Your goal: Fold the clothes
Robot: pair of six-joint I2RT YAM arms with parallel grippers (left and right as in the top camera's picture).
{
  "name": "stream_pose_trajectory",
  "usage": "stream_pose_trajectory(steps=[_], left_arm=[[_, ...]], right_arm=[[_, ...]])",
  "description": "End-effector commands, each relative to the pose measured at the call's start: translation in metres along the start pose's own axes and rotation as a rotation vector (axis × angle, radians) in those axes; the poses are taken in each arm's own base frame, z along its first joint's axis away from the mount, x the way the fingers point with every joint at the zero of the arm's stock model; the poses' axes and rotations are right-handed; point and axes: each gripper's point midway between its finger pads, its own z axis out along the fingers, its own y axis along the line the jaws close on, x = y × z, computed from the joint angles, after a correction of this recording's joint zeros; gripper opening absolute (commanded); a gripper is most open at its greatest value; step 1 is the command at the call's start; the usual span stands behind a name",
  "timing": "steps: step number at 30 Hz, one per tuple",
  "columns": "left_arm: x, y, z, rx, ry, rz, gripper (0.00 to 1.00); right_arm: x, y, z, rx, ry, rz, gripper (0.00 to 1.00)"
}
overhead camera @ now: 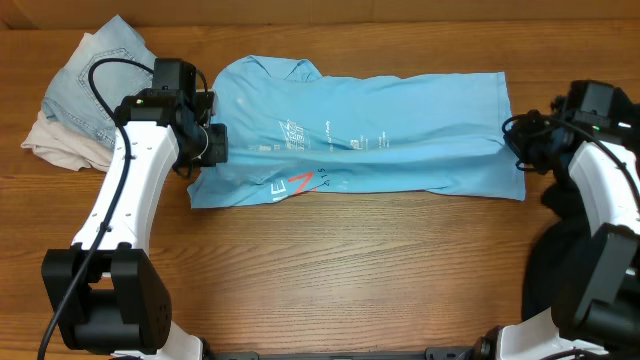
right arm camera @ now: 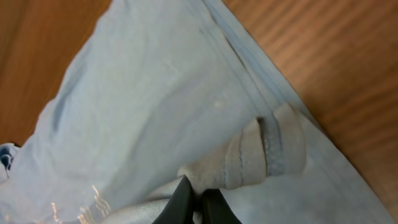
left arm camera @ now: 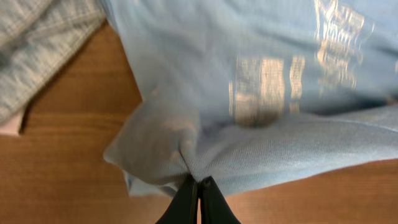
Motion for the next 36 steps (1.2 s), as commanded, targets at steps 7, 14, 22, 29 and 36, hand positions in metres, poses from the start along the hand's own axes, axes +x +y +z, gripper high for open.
stream_pose_trajectory(steps=[7, 14, 22, 29, 36], left_arm=[[-0.015, 0.004, 0.002, -0.037, -0.059, -0.013, 0.61], [0.022, 0.013, 0.001, -0.053, 0.091, -0.001, 0.76], [0.080, 0.018, 0.017, -0.061, 0.287, 0.006, 0.78], [0.118, 0.021, 0.060, -0.042, 0.321, -0.061, 0.73], [0.094, 0.028, 0.074, -0.077, 0.193, -0.138, 0.77]], right_arm=[[-0.011, 0.019, 0.006, -0.048, -0.049, -0.062, 0.62], [0.017, -0.034, -0.004, 0.081, 0.107, 0.047, 0.65], [0.069, -0.078, -0.009, 0.242, 0.278, 0.113, 0.54], [0.080, -0.086, 0.012, 0.222, 0.251, 0.089, 0.56], [0.072, -0.085, 0.015, 0.211, 0.214, 0.124, 0.73]])
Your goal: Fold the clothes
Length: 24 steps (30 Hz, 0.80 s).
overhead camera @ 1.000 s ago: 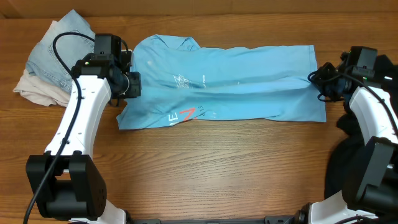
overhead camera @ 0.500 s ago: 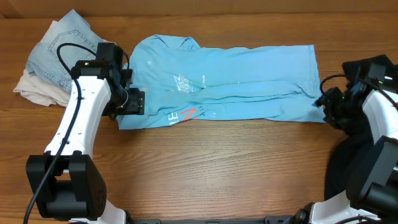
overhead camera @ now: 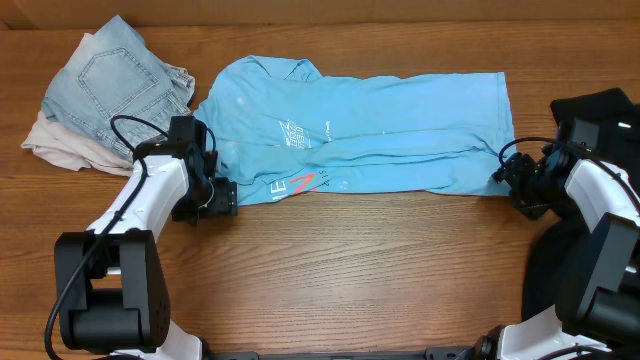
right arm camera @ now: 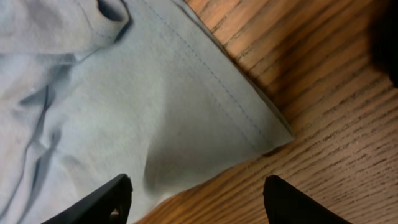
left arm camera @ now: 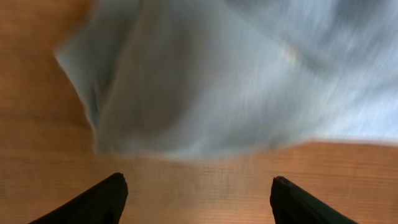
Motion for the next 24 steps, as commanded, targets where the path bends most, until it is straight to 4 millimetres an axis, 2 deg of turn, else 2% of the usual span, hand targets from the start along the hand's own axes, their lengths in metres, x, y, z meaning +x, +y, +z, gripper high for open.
stream_pose_trajectory(steps=[1, 5, 10, 13, 18, 22, 24], left_arm=[[-0.010, 0.004, 0.001, -0.008, -0.041, -0.064, 0.77], [-0.019, 0.003, 0.000, -0.004, -0.078, -0.063, 0.77], [-0.022, 0.007, 0.003, -0.030, -0.087, -0.063, 0.68], [-0.019, 0.011, 0.013, -0.055, -0.058, -0.061, 0.70], [-0.009, 0.011, 0.040, -0.053, 0.021, -0.062, 0.70], [-0.002, 0.012, 0.052, -0.059, 0.066, -0.066, 0.65], [-0.001, 0.012, 0.052, -0.061, 0.070, -0.065, 0.57]], right_arm=[[0.002, -0.003, 0.001, 0.012, 0.007, 0.032, 0.74], [0.007, -0.006, 0.003, 0.022, 0.022, 0.038, 0.74], [0.001, -0.007, 0.012, 0.019, 0.005, 0.034, 0.74], [-0.003, -0.004, 0.016, 0.004, -0.006, 0.029, 0.72], [-0.014, 0.001, 0.016, -0.018, -0.048, 0.019, 0.60], [-0.012, 0.000, 0.017, -0.017, -0.047, 0.019, 0.61], [-0.011, -0.002, 0.021, -0.020, -0.054, 0.017, 0.61]])
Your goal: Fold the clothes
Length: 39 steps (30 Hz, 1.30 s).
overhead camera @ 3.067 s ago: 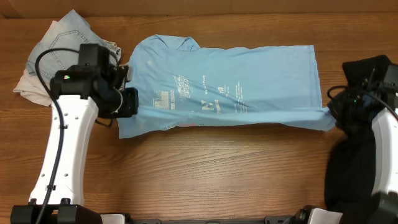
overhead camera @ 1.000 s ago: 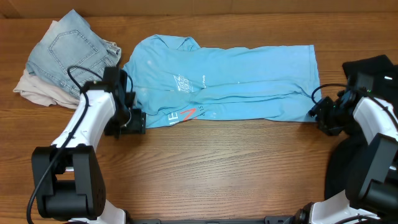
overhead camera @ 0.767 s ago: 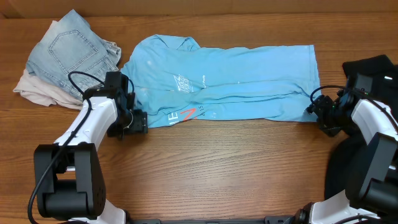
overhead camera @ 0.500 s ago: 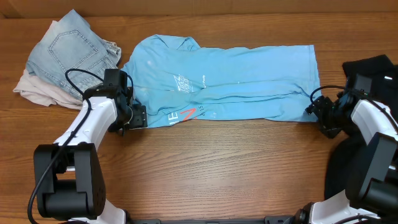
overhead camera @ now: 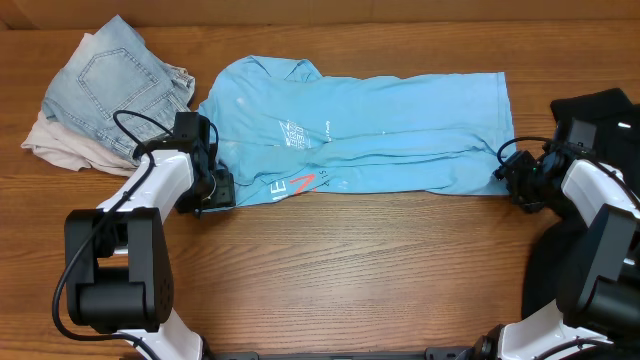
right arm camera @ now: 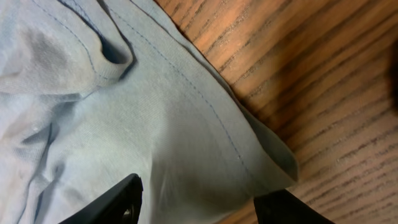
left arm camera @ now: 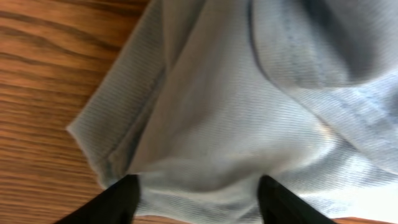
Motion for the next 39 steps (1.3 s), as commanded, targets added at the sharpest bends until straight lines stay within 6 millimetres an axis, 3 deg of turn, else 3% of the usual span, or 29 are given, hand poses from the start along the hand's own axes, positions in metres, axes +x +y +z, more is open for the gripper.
stream_pose_trajectory(steps=[1, 4, 6, 8, 9, 10, 15, 20, 24, 25, 26, 27, 28, 30, 31, 33, 36, 39], left_arm=[[0.019, 0.003, 0.026, -0.007, 0.093, -0.011, 0.53], [0.018, 0.003, 0.026, -0.007, 0.091, -0.011, 0.21], [0.021, 0.004, 0.023, -0.011, 0.107, -0.011, 0.04], [0.024, 0.008, 0.019, -0.018, 0.133, -0.023, 0.04], [0.025, 0.014, 0.014, -0.027, 0.151, -0.052, 0.04], [0.026, 0.017, 0.012, -0.028, 0.161, -0.064, 0.04], [0.035, 0.040, -0.013, -0.041, 0.256, -0.146, 0.04], [0.048, 0.053, -0.038, -0.052, 0.354, -0.187, 0.04], [0.056, 0.063, -0.051, -0.094, 0.397, -0.193, 0.04], [0.057, 0.064, -0.053, -0.097, 0.405, -0.193, 0.04], [0.057, 0.064, -0.055, -0.097, 0.408, -0.193, 0.05], [0.056, 0.064, -0.057, -0.097, 0.410, -0.193, 0.15], [0.054, 0.064, -0.060, -0.096, 0.406, -0.193, 0.32], [0.046, 0.061, -0.070, -0.077, 0.392, -0.187, 0.47], [0.041, 0.059, -0.076, -0.061, 0.383, -0.175, 0.50], [0.029, 0.057, -0.094, -0.037, 0.354, -0.161, 0.68], [-0.001, 0.046, -0.126, 0.036, 0.257, -0.149, 0.70], [-0.044, 0.005, -0.160, 0.256, 0.081, -0.049, 0.67]], right_arm=[[0.006, -0.007, 0.009, 0.004, 0.001, 0.008, 0.61], [0.010, -0.011, 0.016, -0.001, -0.008, 0.052, 0.54], [0.010, -0.011, 0.017, -0.006, -0.016, 0.077, 0.39], [0.008, -0.010, 0.017, -0.011, -0.022, 0.079, 0.22], [0.009, -0.011, 0.016, -0.007, -0.017, 0.081, 0.06], [0.011, -0.012, 0.015, 0.000, -0.006, 0.085, 0.04], [0.032, -0.023, -0.010, 0.083, 0.086, 0.115, 0.04], [0.061, -0.052, -0.061, 0.280, 0.157, 0.131, 0.04], [0.076, -0.071, -0.087, 0.391, 0.174, 0.125, 0.04], [0.078, -0.071, -0.089, 0.392, 0.178, 0.121, 0.06], [0.079, -0.071, -0.089, 0.392, 0.181, 0.117, 0.17], [0.078, -0.071, -0.089, 0.391, 0.180, 0.114, 0.30], [0.076, -0.070, -0.089, 0.385, 0.174, 0.101, 0.47], [0.068, -0.064, -0.086, 0.355, 0.151, 0.057, 0.59], [0.062, -0.062, -0.086, 0.344, 0.133, 0.046, 0.60], [0.050, -0.053, -0.087, 0.310, 0.092, 0.029, 0.66], [0.030, -0.025, -0.092, 0.196, 0.042, 0.010, 0.68], [0.016, 0.027, -0.095, -0.064, 0.019, -0.125, 0.65]])
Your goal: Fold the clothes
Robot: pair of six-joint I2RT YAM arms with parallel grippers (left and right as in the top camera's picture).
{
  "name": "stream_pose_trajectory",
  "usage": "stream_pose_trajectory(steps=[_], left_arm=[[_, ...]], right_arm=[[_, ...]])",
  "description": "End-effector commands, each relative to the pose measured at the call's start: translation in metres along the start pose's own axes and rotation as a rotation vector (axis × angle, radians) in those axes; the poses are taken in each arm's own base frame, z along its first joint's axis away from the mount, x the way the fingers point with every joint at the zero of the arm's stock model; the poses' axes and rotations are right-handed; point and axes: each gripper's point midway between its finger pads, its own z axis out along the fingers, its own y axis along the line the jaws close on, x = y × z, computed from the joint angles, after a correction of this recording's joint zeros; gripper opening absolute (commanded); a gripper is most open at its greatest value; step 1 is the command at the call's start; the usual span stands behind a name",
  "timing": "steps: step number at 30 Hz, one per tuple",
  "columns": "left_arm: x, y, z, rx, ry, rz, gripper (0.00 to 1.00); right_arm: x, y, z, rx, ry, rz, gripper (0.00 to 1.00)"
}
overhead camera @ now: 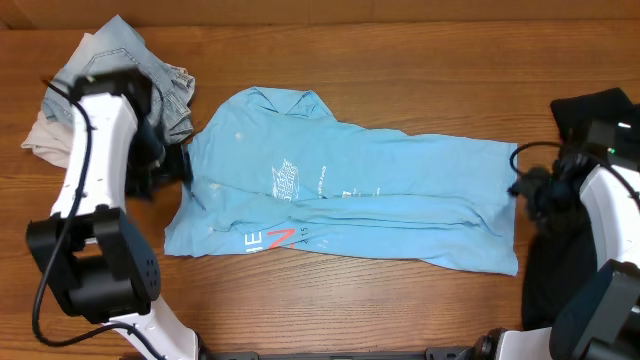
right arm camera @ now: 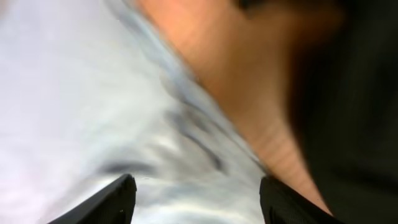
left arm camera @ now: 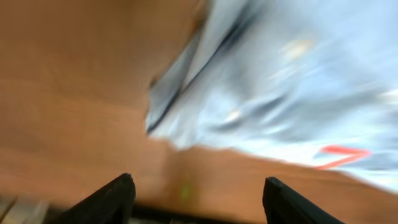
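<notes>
A light blue T-shirt (overhead camera: 390, 190), folded lengthwise with a red print (overhead camera: 283, 238) near its front left, lies slanted across the table. My left gripper (overhead camera: 183, 166) sits at the shirt's left edge. In the blurred left wrist view it (left arm camera: 199, 190) is open over bare wood, with the shirt (left arm camera: 292, 93) ahead of it. My right gripper (overhead camera: 522, 190) is at the shirt's right edge. It (right arm camera: 202, 196) is open, with the blue cloth (right arm camera: 93, 93) beneath and nothing gripped between its fingers.
A pile of light denim jeans (overhead camera: 115, 50) on a beige cloth (overhead camera: 40, 140) lies at the back left, behind my left arm. A black garment (overhead camera: 600, 105) lies at the right edge beside my right arm and shows dark in the right wrist view (right arm camera: 360, 93).
The shirt has shifted toward the table's front and now lies slanted, its right end lowest. Both grippers, then open around its near corners, are now open at its left and right edges.
First both grippers were shut on the shirt's two ends, holding a fold. Then they stood open at the near corners of the narrower folded shirt, then with jaws around those corners. Now the shirt lies nearer the front, skewed, with both grippers open.
</notes>
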Motion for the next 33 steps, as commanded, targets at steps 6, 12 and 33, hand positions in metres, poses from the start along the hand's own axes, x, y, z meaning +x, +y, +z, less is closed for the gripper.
stream_pose_trajectory(steps=[6, 12, 33], left_arm=[[-0.076, -0.158, -0.083, 0.408, -0.529, 0.610, 0.72], [-0.116, -0.227, -0.046, 0.300, -0.651, 0.770, 0.63], [-0.170, -0.227, 0.081, 0.219, -0.529, 0.588, 0.66]], right_arm=[[-0.037, 0.093, -0.040, -0.475, -0.142, -0.224, 0.63], [-0.038, 0.093, -0.040, -0.472, -0.146, -0.224, 0.65], [-0.034, 0.079, -0.033, -0.392, -0.124, -0.200, 0.66]])
